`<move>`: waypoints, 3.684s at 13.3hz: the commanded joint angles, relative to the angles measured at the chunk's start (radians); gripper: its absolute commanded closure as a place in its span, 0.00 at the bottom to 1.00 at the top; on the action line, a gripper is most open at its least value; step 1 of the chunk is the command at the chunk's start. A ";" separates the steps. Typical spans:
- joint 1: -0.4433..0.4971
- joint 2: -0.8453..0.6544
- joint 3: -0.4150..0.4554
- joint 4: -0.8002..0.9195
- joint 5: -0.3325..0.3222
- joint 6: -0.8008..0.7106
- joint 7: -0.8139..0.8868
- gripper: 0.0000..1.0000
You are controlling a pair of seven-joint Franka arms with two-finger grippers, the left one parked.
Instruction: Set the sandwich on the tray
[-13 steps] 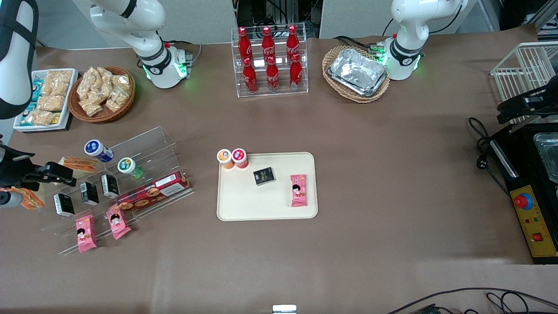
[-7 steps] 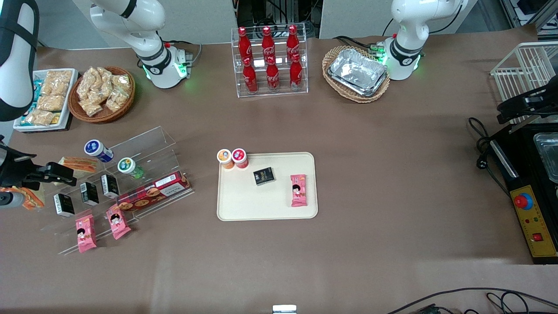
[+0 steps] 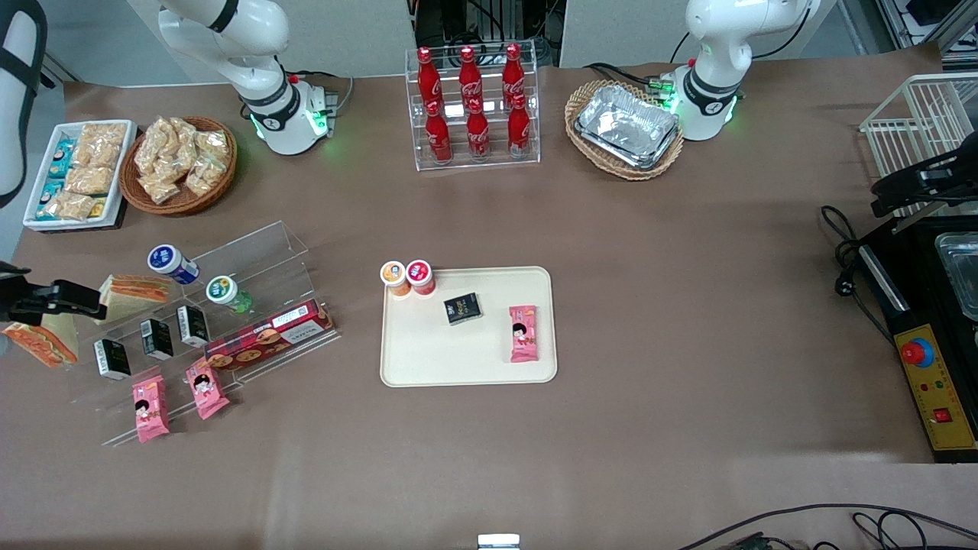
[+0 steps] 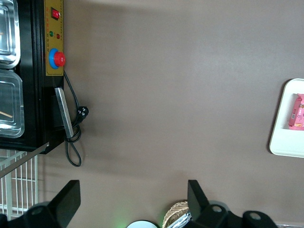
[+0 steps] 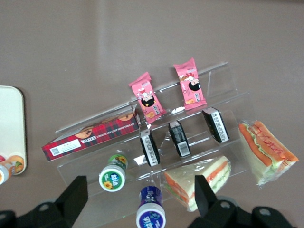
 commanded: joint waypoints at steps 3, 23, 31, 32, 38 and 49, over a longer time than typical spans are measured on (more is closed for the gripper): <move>-0.080 -0.021 0.008 -0.029 -0.014 -0.034 -0.071 0.00; -0.318 0.100 0.004 -0.235 -0.115 0.337 -0.632 0.00; -0.343 0.124 0.005 -0.307 -0.107 0.478 -0.642 0.31; -0.338 0.124 0.005 -0.307 -0.107 0.478 -0.644 0.40; -0.332 0.120 0.014 -0.248 -0.103 0.416 -0.658 0.54; -0.051 0.057 0.048 -0.008 -0.081 0.081 -0.765 0.53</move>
